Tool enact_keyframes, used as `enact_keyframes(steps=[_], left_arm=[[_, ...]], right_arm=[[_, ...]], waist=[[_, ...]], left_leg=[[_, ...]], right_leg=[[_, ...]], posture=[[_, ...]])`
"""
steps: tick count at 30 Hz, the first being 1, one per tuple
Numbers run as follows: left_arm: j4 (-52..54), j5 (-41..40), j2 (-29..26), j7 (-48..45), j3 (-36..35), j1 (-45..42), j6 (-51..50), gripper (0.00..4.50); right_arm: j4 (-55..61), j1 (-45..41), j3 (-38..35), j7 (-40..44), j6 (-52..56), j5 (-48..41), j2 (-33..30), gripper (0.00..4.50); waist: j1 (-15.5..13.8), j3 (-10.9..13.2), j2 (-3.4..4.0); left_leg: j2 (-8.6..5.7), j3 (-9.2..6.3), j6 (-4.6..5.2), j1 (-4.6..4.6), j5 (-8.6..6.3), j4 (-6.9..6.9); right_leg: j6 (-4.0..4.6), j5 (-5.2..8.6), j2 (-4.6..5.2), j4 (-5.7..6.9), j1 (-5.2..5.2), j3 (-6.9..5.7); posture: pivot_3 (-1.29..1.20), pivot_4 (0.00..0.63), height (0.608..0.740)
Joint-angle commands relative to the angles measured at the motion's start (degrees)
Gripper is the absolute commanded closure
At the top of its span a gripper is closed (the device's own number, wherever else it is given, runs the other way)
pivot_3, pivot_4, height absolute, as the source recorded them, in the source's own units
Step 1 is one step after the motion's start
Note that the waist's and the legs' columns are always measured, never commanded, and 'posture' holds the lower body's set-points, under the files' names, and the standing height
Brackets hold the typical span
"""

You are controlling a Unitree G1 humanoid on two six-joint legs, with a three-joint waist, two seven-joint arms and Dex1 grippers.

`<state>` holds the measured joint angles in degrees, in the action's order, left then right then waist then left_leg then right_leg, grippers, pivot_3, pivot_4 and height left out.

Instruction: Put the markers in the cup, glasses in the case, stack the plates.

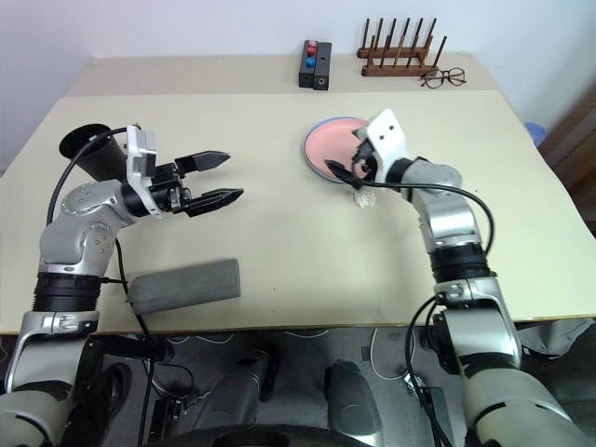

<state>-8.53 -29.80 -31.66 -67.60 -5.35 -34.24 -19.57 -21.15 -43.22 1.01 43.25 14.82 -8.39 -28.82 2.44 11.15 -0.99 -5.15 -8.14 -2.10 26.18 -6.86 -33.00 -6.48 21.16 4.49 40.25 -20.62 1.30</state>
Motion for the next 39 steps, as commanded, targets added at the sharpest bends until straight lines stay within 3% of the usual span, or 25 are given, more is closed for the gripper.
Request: enact_keyframes(steps=[1, 9, 17, 21, 27, 34, 39], left_arm=[[3.7, -1.7, -1.4, -1.7, 0.4, 0.0, -1.9, 0.00], [5.2, -2.5, -0.7, -1.0, 1.0, -1.1, -4.6, 0.00], [4.6, -2.0, -1.6, -1.6, 1.2, -0.5, -3.5, 0.00], [5.0, -1.8, -2.0, -1.4, 1.2, 0.6, -3.2, 0.00], [5.7, -1.9, -2.0, -0.8, 1.4, 1.0, -3.4, 0.00], [3.9, -2.9, -0.8, 3.5, -0.5, -1.1, -5.1, 0.00], [0.5, -1.3, 1.9, 8.7, -2.2, -2.8, -1.6, 0.00]], right_arm=[[5.8, 2.7, -2.5, 1.9, 6.6, -2.2, -4.0, 0.18], [11.2, 7.4, -1.8, 1.6, 17.3, -4.5, -3.5, 0.18], [5.6, 7.3, 3.6, -2.9, 12.9, 2.4, -1.3, 0.18], [2.8, 6.5, 3.5, -3.6, 11.2, 2.9, -0.7, 1.42], [2.4, 6.1, 2.4, -2.7, 10.6, 2.3, -1.9, 4.43], [13.8, 9.8, -2.0, 9.0, 13.2, -7.0, -7.5, 4.43], [10.3, 3.0, -4.8, 0.9, 11.4, -7.0, -2.4, 4.43]], waist=[[0.0, 0.0, 0.00], [0.2, 0.0, 0.03], [0.1, 0.0, 0.03], [0.1, 0.0, 0.03], [0.0, 0.0, 0.03], [-0.1, 0.0, 0.04], [0.5, 0.0, 0.03]], left_leg=[[0.00, 0.01, 0.00, 0.00, 0.00, 0.01], [0.03, 0.05, 0.00, 0.00, 0.00, 0.04], [0.01, 0.05, 0.00, 0.00, 0.00, 0.03], [0.00, 0.05, 0.00, 0.00, 0.00, 0.03], [0.01, 0.04, 0.00, 0.00, 0.00, 0.03], [0.00, 0.03, 0.01, 0.02, -0.01, 0.03], [0.05, 0.03, 0.01, -0.02, -0.01, 0.01]], right_leg=[[0.00, 0.00, 0.01, 0.00, -0.01, 0.01], [0.01, 0.00, 0.01, 0.00, -0.04, 0.07], [0.01, 0.00, 0.02, 0.00, -0.03, 0.06], [0.01, 0.00, 0.02, 0.00, -0.02, 0.06], [0.01, 0.00, 0.01, 0.00, -0.02, 0.05], [0.00, 0.00, 0.03, -0.03, -0.02, 0.04], [0.02, -0.01, 0.01, -0.03, 0.00, 0.04]], posture=[[0.00, 0.150, 0.737], [0.00, 0.150, 0.737], [0.00, 0.150, 0.737], [0.00, 0.150, 0.737], [0.00, 0.150, 0.737], [0.00, 0.150, 0.737], [0.00, 0.150, 0.737]])
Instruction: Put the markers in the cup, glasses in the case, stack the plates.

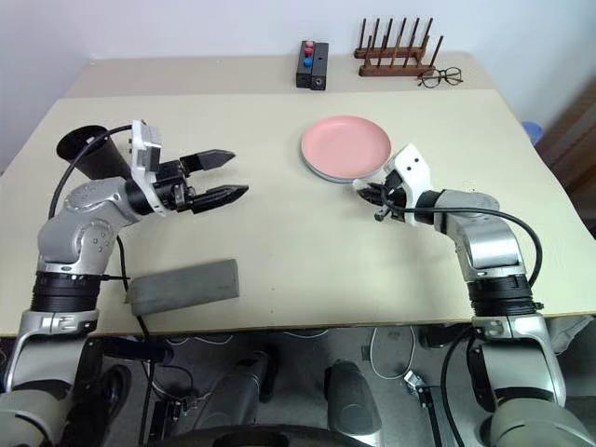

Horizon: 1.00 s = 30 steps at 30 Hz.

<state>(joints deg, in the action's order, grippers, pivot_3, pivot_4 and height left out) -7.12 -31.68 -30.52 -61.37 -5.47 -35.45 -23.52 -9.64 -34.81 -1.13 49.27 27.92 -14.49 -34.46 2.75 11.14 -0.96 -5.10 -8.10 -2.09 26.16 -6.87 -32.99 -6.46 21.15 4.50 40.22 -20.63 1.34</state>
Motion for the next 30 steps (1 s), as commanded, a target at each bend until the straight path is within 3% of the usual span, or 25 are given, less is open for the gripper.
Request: enact_keyframes(steps=[1, 10, 13, 17, 18, 23, 30], left_arm=[[-1.2, 1.0, 1.0, 3.0, -2.0, -1.6, 2.9, 0.00], [-2.4, 4.2, 3.0, 5.4, -0.6, 1.0, 7.2, 0.00], [-2.1, 4.7, 4.0, 6.9, -0.7, 1.9, 7.8, 0.00], [0.0, 4.5, 3.8, 7.4, -1.1, 3.6, 7.3, 0.00], [0.4, 4.5, 3.7, 7.6, -1.2, 3.9, 7.1, 0.00], [3.3, 2.7, 1.8, 5.3, -1.8, 5.5, 5.9, 0.00], [4.5, -0.5, -1.6, 0.8, -3.0, 5.6, 4.0, 0.00]], right_arm=[[-2.8, -7.0, -2.9, -7.3, -2.5, -0.2, 4.6, 4.43], [-25.1, -17.9, 0.9, -19.0, -16.5, 9.0, 13.7, 4.43], [-32.5, -20.5, 2.1, -20.9, -19.2, 11.1, 14.9, 3.44], [-34.7, -21.6, 1.1, -20.2, -21.3, 11.0, 13.7, 1.57], [-35.0, -21.6, 0.9, -19.9, -21.6, 11.0, 13.3, 1.57], [-26.7, -19.5, -2.6, -12.7, -19.3, 4.7, 11.1, 1.57], [3.6, -1.1, -6.2, 9.2, -9.0, -12.7, 2.3, 1.57]], waist=[[0.2, 0.0, 0.02], [-0.4, 0.0, 0.02], [-0.3, 0.0, 0.02], [-0.1, 0.0, 0.02], [-0.1, 0.0, 0.02], [-0.1, 0.0, 0.04], [-0.7, 0.0, 0.03]], left_leg=[[0.00, 0.01, -0.01, -0.01, 0.01, 0.01], [-0.04, 0.02, -0.01, 0.02, 0.02, 0.03], [-0.07, 0.03, -0.02, 0.02, 0.02, 0.03], [-0.05, 0.02, -0.02, 0.02, 0.02, 0.05], [-0.05, 0.03, -0.02, 0.02, 0.02, 0.05], [-0.04, 0.03, -0.02, 0.02, 0.02, 0.05], [-0.05, -0.05, 0.00, 0.02, 0.00, 0.04]], right_leg=[[0.00, 0.00, -0.01, 0.00, -0.01, 0.01], [0.00, -0.01, 0.00, -0.02, -0.01, -0.01], [-0.01, -0.02, -0.04, -0.01, -0.02, 0.00], [-0.01, -0.02, -0.04, -0.01, -0.04, 0.01], [-0.01, -0.02, -0.04, -0.01, -0.04, 0.01], [-0.01, -0.02, -0.04, 0.00, -0.04, 0.02], [-0.01, -0.02, 0.01, -0.05, 0.04, -0.04]], posture=[[0.00, 0.150, 0.737], [0.00, 0.150, 0.737], [0.00, 0.150, 0.737], [0.00, 0.150, 0.737], [0.00, 0.150, 0.737], [0.00, 0.150, 0.737], [0.00, 0.150, 0.737]])
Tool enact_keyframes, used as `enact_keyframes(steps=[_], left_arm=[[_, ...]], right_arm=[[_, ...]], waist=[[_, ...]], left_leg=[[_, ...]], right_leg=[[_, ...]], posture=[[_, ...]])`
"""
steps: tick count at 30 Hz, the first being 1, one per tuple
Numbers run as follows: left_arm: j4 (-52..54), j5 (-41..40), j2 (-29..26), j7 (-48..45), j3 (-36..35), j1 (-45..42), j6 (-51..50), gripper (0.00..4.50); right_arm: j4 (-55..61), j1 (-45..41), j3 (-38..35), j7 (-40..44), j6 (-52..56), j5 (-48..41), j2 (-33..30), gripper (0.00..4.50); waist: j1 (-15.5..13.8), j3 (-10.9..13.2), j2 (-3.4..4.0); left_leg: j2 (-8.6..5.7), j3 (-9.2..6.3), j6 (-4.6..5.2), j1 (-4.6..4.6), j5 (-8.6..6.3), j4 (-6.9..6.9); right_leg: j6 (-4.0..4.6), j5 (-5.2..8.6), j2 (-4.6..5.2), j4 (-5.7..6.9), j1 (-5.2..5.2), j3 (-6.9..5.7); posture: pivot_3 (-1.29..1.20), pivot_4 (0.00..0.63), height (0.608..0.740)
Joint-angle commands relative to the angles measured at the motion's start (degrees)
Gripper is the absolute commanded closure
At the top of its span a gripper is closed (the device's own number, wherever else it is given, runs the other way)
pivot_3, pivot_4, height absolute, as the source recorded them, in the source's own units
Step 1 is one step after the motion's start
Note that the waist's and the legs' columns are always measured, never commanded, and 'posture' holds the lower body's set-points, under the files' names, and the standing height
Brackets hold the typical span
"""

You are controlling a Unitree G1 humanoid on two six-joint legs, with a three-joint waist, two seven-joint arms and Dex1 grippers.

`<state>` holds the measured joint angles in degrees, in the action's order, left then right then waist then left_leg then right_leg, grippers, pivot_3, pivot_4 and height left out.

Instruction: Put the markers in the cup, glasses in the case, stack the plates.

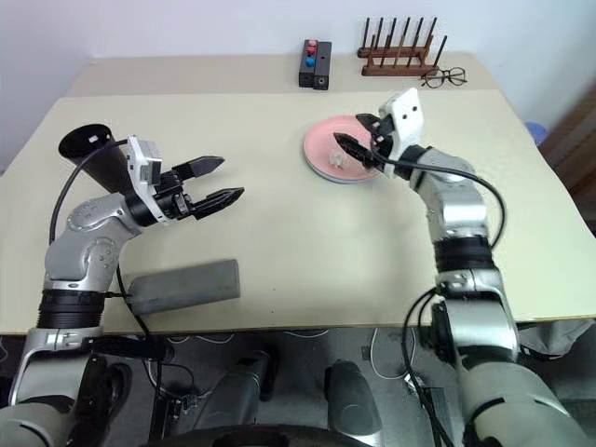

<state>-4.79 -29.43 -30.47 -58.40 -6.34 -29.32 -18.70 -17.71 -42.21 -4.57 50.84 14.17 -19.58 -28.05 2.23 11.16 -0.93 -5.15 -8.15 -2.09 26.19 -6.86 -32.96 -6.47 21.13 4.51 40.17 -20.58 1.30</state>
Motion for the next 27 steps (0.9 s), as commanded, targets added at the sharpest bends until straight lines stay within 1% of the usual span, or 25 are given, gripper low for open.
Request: enact_keyframes(steps=[1, 3, 5, 6, 7, 9, 11, 12, 15, 17, 20, 22, 24, 27], left_arm=[[2.6, -3.7, -2.2, -2.9, -2.5, -0.5, -1.5, 0.00], [3.3, -5.3, -3.6, -4.0, -3.3, -0.2, -3.1, 0.00], [3.1, -6.0, -7.4, -7.3, -4.7, 1.6, -4.0, 0.00], [3.4, -6.5, -8.8, -8.5, -5.3, 2.5, -4.4, 0.00], [3.4, -7.4, -11.0, -10.3, -6.1, 3.8, -5.5, 0.00], [5.1, -8.1, -13.6, -11.9, -6.3, 6.2, -7.1, 0.00], [4.9, -7.5, -16.6, -14.9, -6.9, 8.4, -6.1, 0.00], [5.5, -6.8, -17.0, -14.9, -6.6, 8.7, -5.3, 0.00], [4.8, -6.8, -18.3, -19.0, -7.6, 9.3, -1.5, 0.00], [4.0, -7.5, -19.5, -21.8, -8.4, 10.4, -1.4, 0.00], [2.6, -7.3, -21.2, -24.6, -9.1, 12.9, -1.0, 0.00], [3.7, -8.5, -22.1, -25.8, -9.9, 15.8, -2.3, 0.00], [5.4, -9.8, -22.8, -26.1, -10.5, 18.0, -4.6, 0.00], [5.8, -10.0, -22.2, -25.0, -11.7, 19.6, -4.2, 0.00]], right_arm=[[15.0, 9.3, -3.5, 9.6, 5.2, -9.1, -5.7, 1.57], [19.4, 13.6, -4.1, 11.8, 7.7, -11.3, -8.8, 1.57], [24.2, 19.6, -5.0, 14.2, 1.8, -9.8, -11.0, 1.57], [25.2, 21.7, -5.9, 15.7, 1.4, -10.5, -12.4, 1.57], [26.6, 23.4, -6.8, 16.6, 1.4, -11.0, -13.5, 1.57], [26.1, 25.6, -8.9, 18.9, 0.7, -12.1, -15.7, 1.57], [26.7, 27.2, -10.0, 19.2, 0.1, -12.0, -17.3, 1.57], [26.0, 27.5, -10.9, 19.9, -0.3, -12.3, -18.1, 1.57], [27.7, 30.4, -13.1, 21.4, 0.6, -13.6, -20.4, 1.57], [29.0, 32.4, -14.3, 21.9, 0.9, -14.4, -21.2, 1.57], [30.5, 34.8, -15.3, 22.0, 1.8, -15.2, -21.9, 1.57], [31.1, 35.8, -16.0, 22.0, 1.9, -15.4, -22.3, 1.57], [30.1, 35.5, -16.3, 22.4, 1.6, -15.2, -22.9, 1.57], [29.1, 32.6, -13.7, 21.7, 1.7, -14.6, -22.5, 1.57]], waist=[[-0.3, 0.0, 0.00], [-0.2, 0.0, 0.00], [0.2, 0.0, 0.01], [0.4, 0.0, 0.02], [0.5, 0.0, 0.07], [0.6, 0.0, 0.09], [0.3, 0.0, 0.09], [0.1, 0.0, 0.09], [-1.0, 0.0, 0.09], [-1.5, 0.0, 0.09], [-1.5, 0.0, 0.13], [-1.5, 0.0, 0.15], [-1.3, 0.0, 0.16], [-1.4, 0.0, 0.16]], left_leg=[[0.00, -0.02, 0.01, 0.00, -0.01, -0.03], [-0.01, -0.01, 0.02, 0.00, -0.03, -0.02], [0.02, 0.01, 0.02, 0.00, -0.03, -0.02], [0.04, 0.01, 0.02, -0.01, -0.03, -0.01], [0.06, 0.06, 0.01, -0.01, -0.04, 0.04], [0.07, 0.11, 0.02, -0.01, -0.05, 0.10], [0.07, 0.11, 0.02, -0.01, -0.05, 0.09], [0.07, 0.11, 0.02, -0.01, -0.05, 0.08], [0.07, 0.07, 0.00, 0.01, -0.06, 0.05], [0.07, 0.07, 0.02, 0.04, -0.09, 0.06], [0.07, 0.08, 0.11, 0.12, -0.15, 0.09], [0.07, 0.09, 0.16, 0.16, -0.18, 0.10], [0.07, 0.12, 0.20, 0.18, -0.20, 0.10], [0.10, 0.13, 0.20, 0.17, -0.21, 0.10]], right_leg=[[0.00, 0.00, 0.00, -0.02, 0.03, -0.01], [0.00, 0.00, 0.04, -0.05, 0.01, 0.00], [0.01, 0.00, 0.04, -0.05, -0.01, 0.02], [0.02, 0.01, 0.04, -0.05, -0.02, 0.03], [0.03, 0.02, 0.02, -0.05, -0.06, 0.07], [0.04, 0.02, 0.02, -0.05, -0.12, 0.13], [0.04, 0.02, 0.06, -0.06, -0.11, 0.13], [0.05, 0.02, 0.07, -0.06, -0.09, 0.13], [0.23, 0.12, 0.15, -0.17, -0.12, 0.13], [0.27, 0.13, 0.16, -0.34, -0.18, 0.13], [0.30, 0.12, 0.17, -0.62, -0.17, 0.15], [0.30, 0.11, 0.18, -0.74, -0.18, 0.15], [0.30, 0.11, 0.19, -0.77, -0.19, 0.18], [0.32, 0.10, 0.21, -0.77, -0.19, 0.16]], posture=[[0.00, 0.150, 0.737], [0.00, 0.150, 0.737], [0.00, 0.150, 0.737], [0.00, 0.150, 0.737], [0.00, 0.150, 0.737], [0.00, 0.150, 0.737], [0.00, 0.150, 0.737], [0.00, 0.150, 0.737], [0.00, 0.150, 0.737], [0.00, 0.150, 0.737], [0.00, 0.150, 0.737], [0.00, 0.150, 0.737], [0.00, 0.150, 0.737], [0.00, 0.150, 0.737]])
